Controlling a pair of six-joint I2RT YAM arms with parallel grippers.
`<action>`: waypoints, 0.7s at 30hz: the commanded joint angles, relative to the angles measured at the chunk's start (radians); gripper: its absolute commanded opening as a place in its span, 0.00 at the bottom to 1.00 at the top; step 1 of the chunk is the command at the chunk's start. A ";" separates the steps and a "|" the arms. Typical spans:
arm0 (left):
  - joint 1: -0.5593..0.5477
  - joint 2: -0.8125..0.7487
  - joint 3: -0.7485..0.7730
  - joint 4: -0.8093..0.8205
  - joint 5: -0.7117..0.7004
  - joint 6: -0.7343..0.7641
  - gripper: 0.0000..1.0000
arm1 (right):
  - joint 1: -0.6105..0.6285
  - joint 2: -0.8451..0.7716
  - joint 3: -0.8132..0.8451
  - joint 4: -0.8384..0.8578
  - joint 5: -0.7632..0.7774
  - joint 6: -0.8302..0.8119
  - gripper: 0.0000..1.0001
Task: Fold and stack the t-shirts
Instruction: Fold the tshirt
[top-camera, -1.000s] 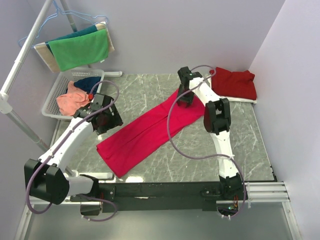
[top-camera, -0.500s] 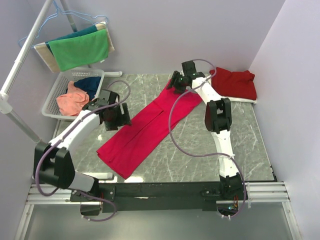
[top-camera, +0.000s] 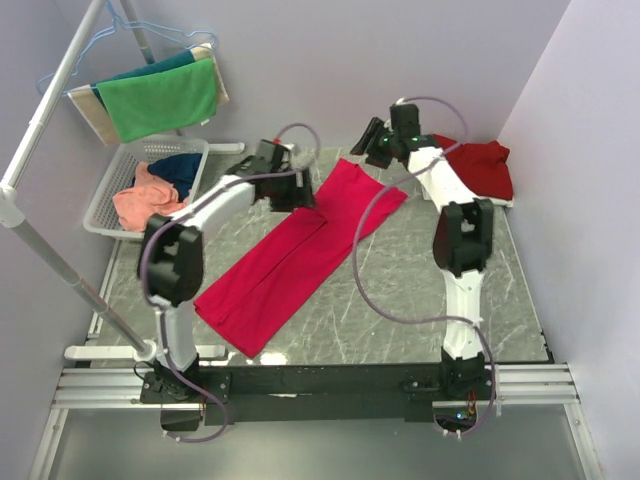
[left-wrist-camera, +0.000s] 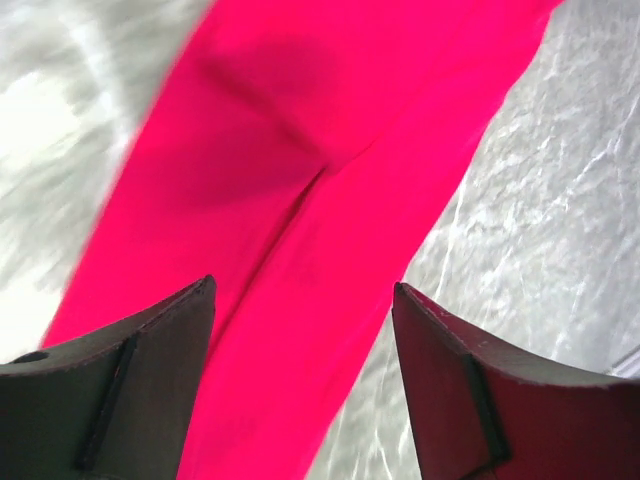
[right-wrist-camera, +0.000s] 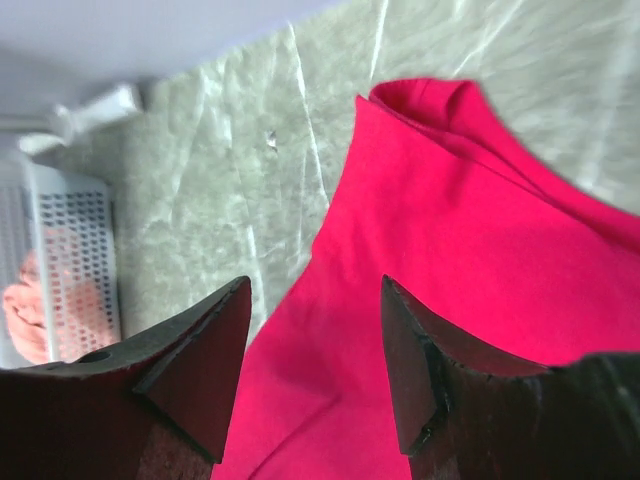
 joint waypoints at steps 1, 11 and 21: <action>-0.092 0.131 0.171 -0.001 -0.075 0.044 0.77 | -0.027 -0.257 -0.098 -0.080 0.155 -0.027 0.61; -0.162 0.368 0.403 0.041 -0.181 0.008 0.77 | -0.042 -0.654 -0.611 -0.114 0.226 0.042 0.60; -0.221 0.575 0.621 -0.088 -0.406 0.056 0.78 | -0.042 -0.786 -0.799 -0.132 0.164 0.030 0.58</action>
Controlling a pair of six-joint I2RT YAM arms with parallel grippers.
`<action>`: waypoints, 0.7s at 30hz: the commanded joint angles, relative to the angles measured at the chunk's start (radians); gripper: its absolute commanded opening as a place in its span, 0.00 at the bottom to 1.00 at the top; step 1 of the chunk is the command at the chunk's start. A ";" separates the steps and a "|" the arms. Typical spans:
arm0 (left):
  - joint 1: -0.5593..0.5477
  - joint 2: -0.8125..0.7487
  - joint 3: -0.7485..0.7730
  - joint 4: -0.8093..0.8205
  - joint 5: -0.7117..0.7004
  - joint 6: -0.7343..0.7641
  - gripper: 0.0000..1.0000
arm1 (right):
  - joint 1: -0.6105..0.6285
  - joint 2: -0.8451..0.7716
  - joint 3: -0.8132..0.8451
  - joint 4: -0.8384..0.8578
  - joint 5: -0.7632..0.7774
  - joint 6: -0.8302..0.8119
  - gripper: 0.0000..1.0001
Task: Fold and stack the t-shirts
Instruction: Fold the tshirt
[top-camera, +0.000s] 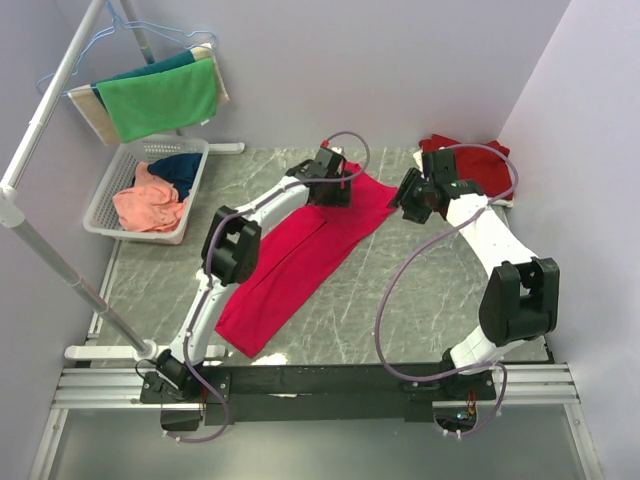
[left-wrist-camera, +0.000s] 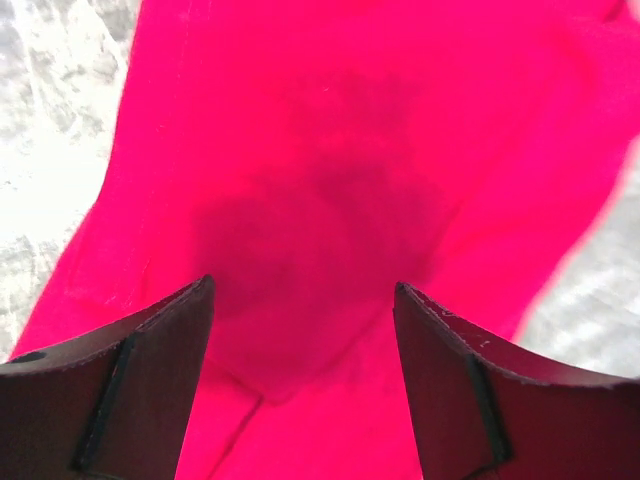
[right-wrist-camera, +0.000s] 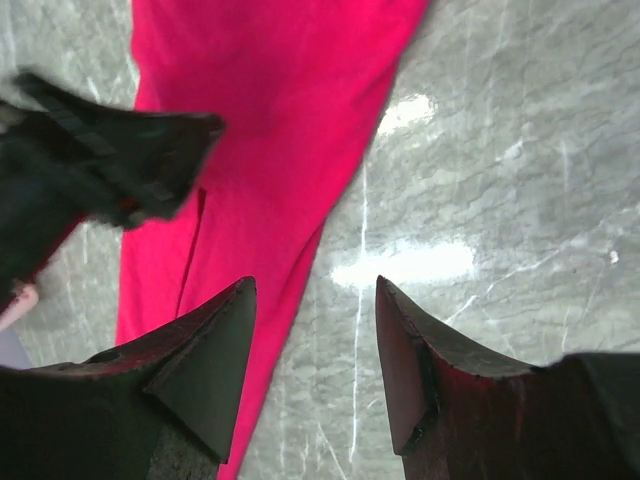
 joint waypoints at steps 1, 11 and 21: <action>-0.041 0.062 0.053 -0.065 -0.131 0.031 0.78 | 0.003 -0.090 -0.025 -0.002 -0.022 -0.004 0.58; -0.047 0.229 0.218 -0.197 -0.354 -0.031 0.79 | 0.031 -0.130 -0.107 -0.019 -0.087 -0.031 0.57; 0.087 0.266 0.249 -0.220 -0.427 -0.143 0.73 | 0.145 -0.078 -0.119 -0.065 -0.065 -0.057 0.56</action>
